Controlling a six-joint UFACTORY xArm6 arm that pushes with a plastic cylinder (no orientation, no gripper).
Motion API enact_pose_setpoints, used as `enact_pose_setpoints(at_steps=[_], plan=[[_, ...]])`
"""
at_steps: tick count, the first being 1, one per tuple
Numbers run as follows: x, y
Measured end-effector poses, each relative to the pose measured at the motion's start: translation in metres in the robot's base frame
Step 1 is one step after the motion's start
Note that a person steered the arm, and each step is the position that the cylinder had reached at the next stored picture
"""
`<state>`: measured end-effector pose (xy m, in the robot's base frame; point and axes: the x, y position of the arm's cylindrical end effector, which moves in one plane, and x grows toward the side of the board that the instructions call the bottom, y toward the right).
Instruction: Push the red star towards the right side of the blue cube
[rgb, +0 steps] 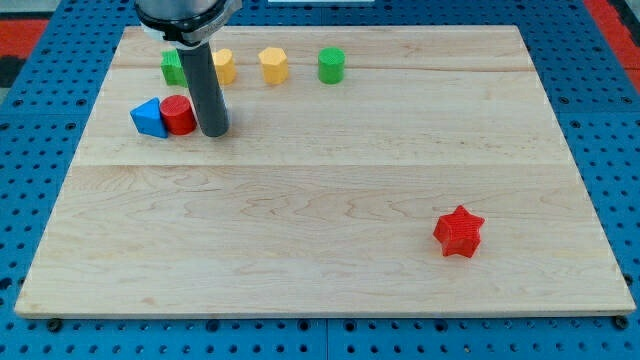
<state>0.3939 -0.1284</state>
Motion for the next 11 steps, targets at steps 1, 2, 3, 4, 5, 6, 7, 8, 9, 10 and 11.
enact_pose_setpoints(at_steps=[1, 2, 3, 4, 5, 6, 7, 8, 9, 10, 11], plan=[[0.027, 0.036], [0.051, 0.076], [0.061, 0.107], [0.071, 0.137], [0.099, 0.146], [0.126, 0.147], [0.148, 0.183], [0.158, 0.232], [0.155, 0.27], [0.138, 0.29], [0.154, 0.29]])
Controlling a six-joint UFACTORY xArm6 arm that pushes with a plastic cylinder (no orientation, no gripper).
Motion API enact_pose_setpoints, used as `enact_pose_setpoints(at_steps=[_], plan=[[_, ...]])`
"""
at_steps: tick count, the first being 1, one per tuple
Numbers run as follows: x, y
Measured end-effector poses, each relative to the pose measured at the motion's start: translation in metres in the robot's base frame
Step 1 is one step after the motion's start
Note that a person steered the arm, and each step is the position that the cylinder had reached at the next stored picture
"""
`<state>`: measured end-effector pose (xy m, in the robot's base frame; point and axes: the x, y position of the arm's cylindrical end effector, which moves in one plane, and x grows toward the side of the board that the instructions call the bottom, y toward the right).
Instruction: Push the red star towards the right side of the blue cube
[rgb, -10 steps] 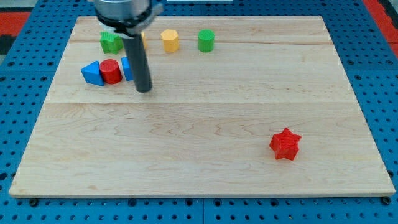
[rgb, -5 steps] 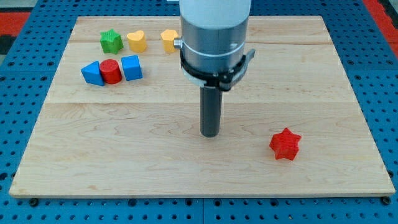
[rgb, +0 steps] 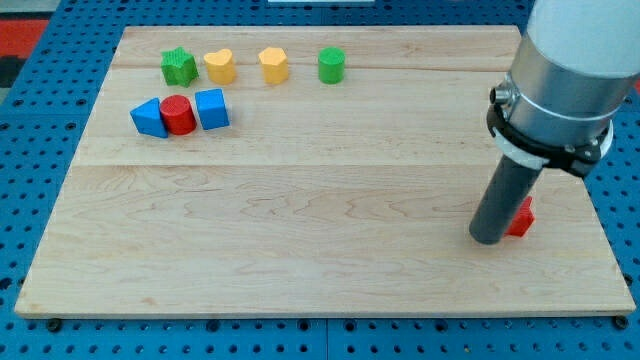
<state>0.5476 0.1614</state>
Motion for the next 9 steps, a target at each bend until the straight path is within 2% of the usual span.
enact_pose_setpoints(at_steps=[1, 2, 4, 7, 9], plan=[[0.021, -0.002], [0.018, 0.031], [-0.025, 0.061], [-0.104, 0.003], [-0.148, -0.062]])
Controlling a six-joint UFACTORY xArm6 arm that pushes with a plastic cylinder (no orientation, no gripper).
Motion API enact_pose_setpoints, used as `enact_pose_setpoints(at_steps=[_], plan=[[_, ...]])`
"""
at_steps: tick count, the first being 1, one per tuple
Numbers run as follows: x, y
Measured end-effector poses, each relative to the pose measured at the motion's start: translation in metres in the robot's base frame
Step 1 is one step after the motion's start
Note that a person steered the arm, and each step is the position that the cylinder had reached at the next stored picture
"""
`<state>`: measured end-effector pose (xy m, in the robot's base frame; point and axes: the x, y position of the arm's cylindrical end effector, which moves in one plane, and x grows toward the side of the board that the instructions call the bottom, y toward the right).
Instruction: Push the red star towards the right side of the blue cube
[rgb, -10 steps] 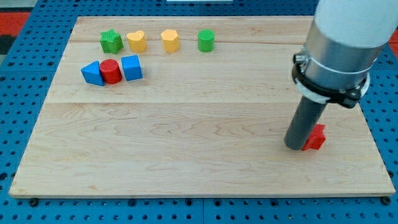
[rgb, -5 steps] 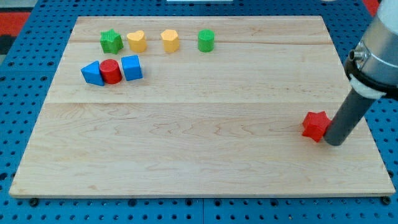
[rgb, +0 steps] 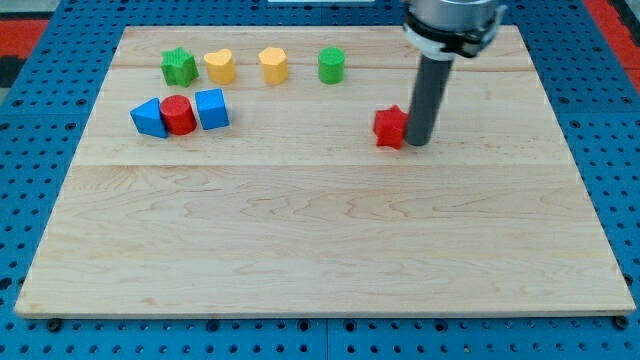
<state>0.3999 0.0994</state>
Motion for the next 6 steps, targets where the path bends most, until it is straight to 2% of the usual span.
enact_pose_setpoints(at_steps=[2, 3, 4, 6], plan=[[-0.043, -0.05], [-0.061, -0.047], [-0.066, -0.056], [-0.056, -0.118]])
